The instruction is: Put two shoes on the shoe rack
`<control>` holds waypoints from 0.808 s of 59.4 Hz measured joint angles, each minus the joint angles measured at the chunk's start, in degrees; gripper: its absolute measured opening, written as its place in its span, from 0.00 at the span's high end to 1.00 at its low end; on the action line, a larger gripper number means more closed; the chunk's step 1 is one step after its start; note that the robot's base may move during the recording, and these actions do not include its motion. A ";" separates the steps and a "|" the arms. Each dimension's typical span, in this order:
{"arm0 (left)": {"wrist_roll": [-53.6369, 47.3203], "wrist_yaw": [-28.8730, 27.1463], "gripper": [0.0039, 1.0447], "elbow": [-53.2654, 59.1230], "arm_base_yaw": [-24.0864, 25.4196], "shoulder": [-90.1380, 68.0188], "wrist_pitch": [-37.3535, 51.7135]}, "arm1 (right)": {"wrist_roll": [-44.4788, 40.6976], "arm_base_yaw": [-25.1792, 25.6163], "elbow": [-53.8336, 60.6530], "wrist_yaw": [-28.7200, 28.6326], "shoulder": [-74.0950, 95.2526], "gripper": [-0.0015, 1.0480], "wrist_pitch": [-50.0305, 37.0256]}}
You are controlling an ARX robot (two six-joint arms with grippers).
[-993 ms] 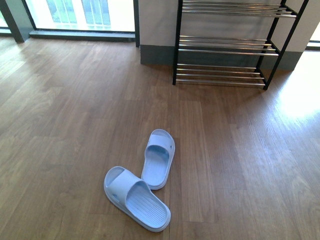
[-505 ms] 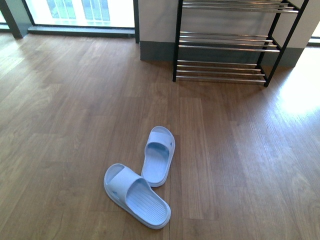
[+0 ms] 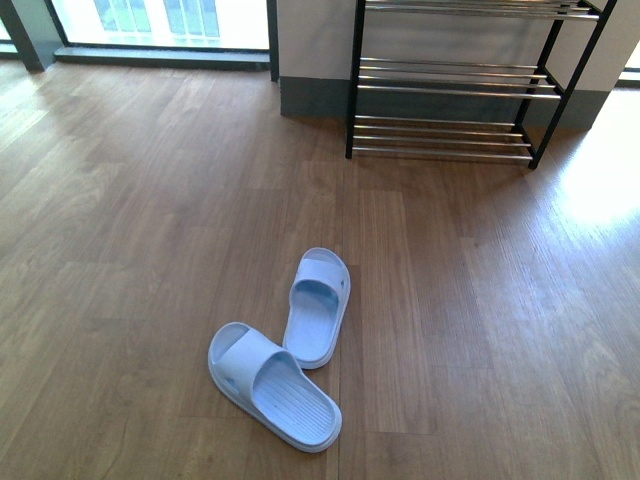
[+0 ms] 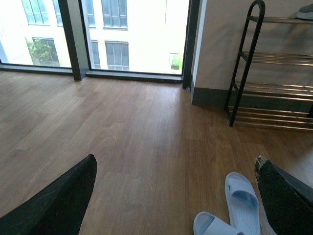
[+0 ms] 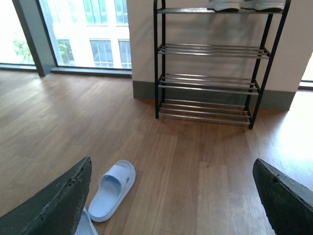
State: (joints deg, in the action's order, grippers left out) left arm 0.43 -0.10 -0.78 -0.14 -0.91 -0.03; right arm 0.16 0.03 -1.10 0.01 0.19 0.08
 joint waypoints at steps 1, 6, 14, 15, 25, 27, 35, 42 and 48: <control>0.00 0.00 0.09 0.00 0.00 0.00 0.00 | 0.00 0.02 0.00 0.00 0.00 0.09 0.00; 0.00 0.00 0.09 0.00 0.00 0.00 0.00 | 0.00 0.00 0.00 0.00 0.00 0.09 0.00; 0.00 0.00 0.09 0.00 0.00 0.00 0.00 | 0.00 0.00 0.00 0.00 0.00 0.09 0.00; 0.00 0.00 0.09 0.00 0.00 0.00 0.00 | 0.00 0.00 0.00 0.00 0.00 0.09 0.00; -0.02 0.00 0.09 0.00 0.00 0.00 0.00 | 0.00 0.00 0.00 0.00 0.00 0.09 0.00; 0.00 0.00 0.09 0.00 0.00 0.00 0.00 | 0.00 0.00 0.00 0.00 0.00 0.09 0.00; 5.49 -20.37 0.09 -2.03 -8.83 -10.75 3.37 | 0.00 0.02 0.00 -0.02 0.00 0.09 0.00; 7.04 -21.81 0.09 -7.48 -12.70 -29.53 11.21 | 0.00 0.00 0.00 0.00 0.00 0.09 0.00; 5.01 -19.65 0.09 -12.94 -15.69 -46.47 18.14 | 0.00 0.00 0.00 0.00 0.00 0.09 0.00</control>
State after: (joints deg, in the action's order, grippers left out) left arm 5.43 -19.75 -13.72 -15.84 -47.37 18.11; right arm 0.16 0.03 -1.10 0.01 0.19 0.08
